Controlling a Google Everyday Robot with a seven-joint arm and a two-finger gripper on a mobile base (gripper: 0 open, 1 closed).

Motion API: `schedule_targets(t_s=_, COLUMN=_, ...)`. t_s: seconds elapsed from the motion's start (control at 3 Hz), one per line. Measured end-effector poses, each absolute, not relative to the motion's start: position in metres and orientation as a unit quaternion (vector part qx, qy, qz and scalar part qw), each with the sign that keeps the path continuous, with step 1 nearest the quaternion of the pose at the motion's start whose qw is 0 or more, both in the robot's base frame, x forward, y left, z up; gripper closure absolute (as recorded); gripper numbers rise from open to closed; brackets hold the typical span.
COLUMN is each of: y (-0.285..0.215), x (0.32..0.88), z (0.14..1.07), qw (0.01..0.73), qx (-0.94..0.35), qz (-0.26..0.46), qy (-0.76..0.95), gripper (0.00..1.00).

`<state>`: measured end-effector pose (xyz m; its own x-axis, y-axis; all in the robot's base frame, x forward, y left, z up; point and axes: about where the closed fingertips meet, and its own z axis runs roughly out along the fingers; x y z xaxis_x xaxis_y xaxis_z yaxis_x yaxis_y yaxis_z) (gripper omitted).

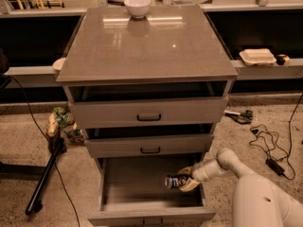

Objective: Pick pepsi can from bottom drawer and place on counter

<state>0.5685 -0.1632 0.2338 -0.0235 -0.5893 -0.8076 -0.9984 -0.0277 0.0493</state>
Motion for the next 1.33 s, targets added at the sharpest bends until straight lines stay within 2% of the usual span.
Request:
schedule_targets(t_s=0.67, y=-0.157, x=0.566, z=0.249, qw=0.299, qx=-0.644, qz=0.330, qy=0.623, gripper=1.00)
schedule_targets(t_s=1.33, y=-0.175, x=0.580, z=0.387, qw=0.357, qx=-0.710, qz=0.177, qy=0.581, gripper=1.00)
